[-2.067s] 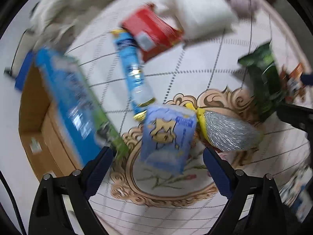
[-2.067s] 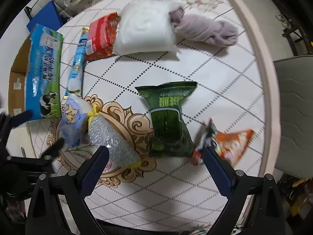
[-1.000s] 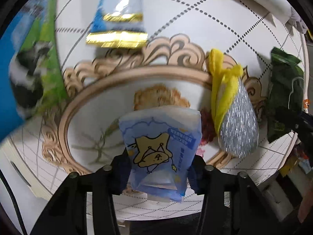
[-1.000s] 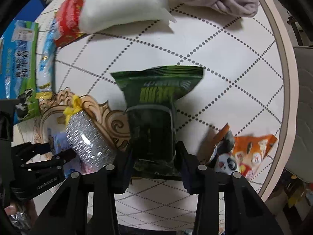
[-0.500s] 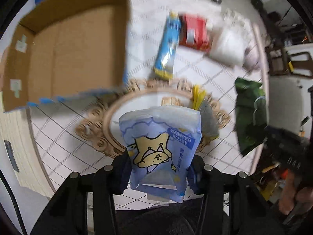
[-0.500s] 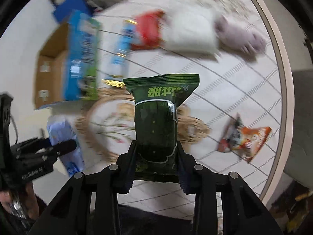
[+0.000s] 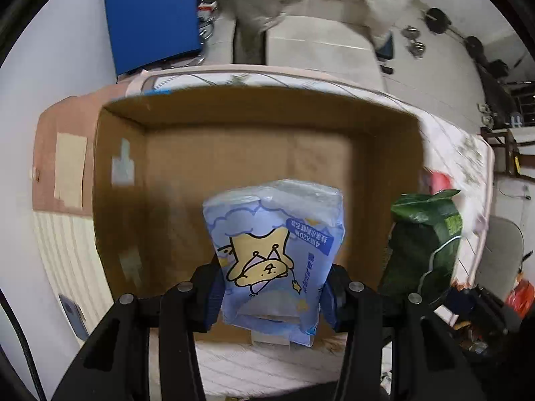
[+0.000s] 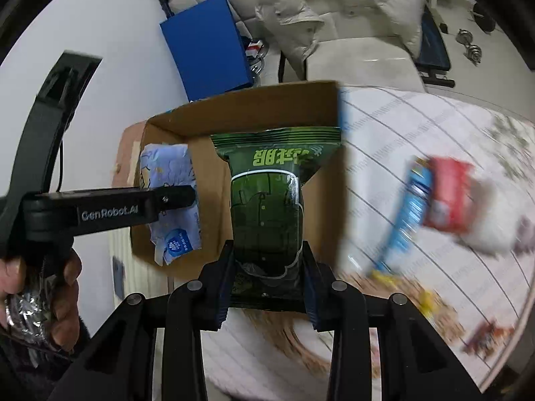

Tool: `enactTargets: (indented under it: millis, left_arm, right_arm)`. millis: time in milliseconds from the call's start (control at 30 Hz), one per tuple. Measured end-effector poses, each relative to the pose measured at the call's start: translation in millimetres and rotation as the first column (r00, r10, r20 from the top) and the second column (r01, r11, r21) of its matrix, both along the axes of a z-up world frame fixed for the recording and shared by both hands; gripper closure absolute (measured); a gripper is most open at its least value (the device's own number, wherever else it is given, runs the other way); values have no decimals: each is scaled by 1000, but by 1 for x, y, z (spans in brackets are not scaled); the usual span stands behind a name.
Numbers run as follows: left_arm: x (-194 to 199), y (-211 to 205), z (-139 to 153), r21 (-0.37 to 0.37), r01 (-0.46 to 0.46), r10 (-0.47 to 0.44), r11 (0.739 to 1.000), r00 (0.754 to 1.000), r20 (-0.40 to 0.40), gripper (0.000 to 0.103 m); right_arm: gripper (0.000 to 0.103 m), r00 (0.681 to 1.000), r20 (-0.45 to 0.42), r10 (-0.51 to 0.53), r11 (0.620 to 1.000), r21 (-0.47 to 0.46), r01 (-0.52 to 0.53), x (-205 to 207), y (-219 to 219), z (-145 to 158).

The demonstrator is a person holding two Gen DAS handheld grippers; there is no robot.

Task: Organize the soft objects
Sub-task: 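Carry both packs into the cardboard box and open both tools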

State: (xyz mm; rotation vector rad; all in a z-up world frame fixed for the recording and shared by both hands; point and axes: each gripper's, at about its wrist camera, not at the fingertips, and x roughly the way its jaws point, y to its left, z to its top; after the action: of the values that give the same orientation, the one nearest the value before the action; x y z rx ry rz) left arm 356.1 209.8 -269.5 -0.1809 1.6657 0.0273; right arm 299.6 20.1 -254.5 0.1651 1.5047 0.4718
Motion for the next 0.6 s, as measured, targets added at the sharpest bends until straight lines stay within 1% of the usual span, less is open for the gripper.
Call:
enactTargets:
  millis: [100, 200, 267, 367, 500, 567, 600]
  left_arm:
    - [21, 24, -31, -16, 7, -8, 1000, 999, -46, 59]
    - [31, 33, -58, -28, 31, -34, 999, 996, -83, 59]
    - [34, 36, -73, -37, 47, -50, 998, 993, -103, 59]
    - [37, 39, -91, -48, 66, -71, 997, 989, -127, 58]
    - [40, 38, -108, -68, 74, -84, 995, 985, -151, 55]
    - [38, 38, -111, -69, 81, -92, 994, 981, -171, 50]
    - [37, 38, -110, -67, 84, -94, 994, 981, -169, 42]
  right_arm:
    - [65, 999, -32, -14, 999, -31, 13, 27, 43, -40]
    - [65, 998, -55, -23, 998, -59, 19, 43, 69, -74]
    - [65, 998, -65, -23, 997, -74, 19, 48, 78, -93]
    - [65, 997, -77, -22, 996, -89, 15, 52, 89, -108]
    - [65, 997, -75, -13, 994, -105, 5, 55, 96, -122]
    - [64, 997, -78, 5, 993, -119, -15, 58, 103, -129]
    - [61, 996, -84, 6, 993, -121, -16, 58, 104, -131]
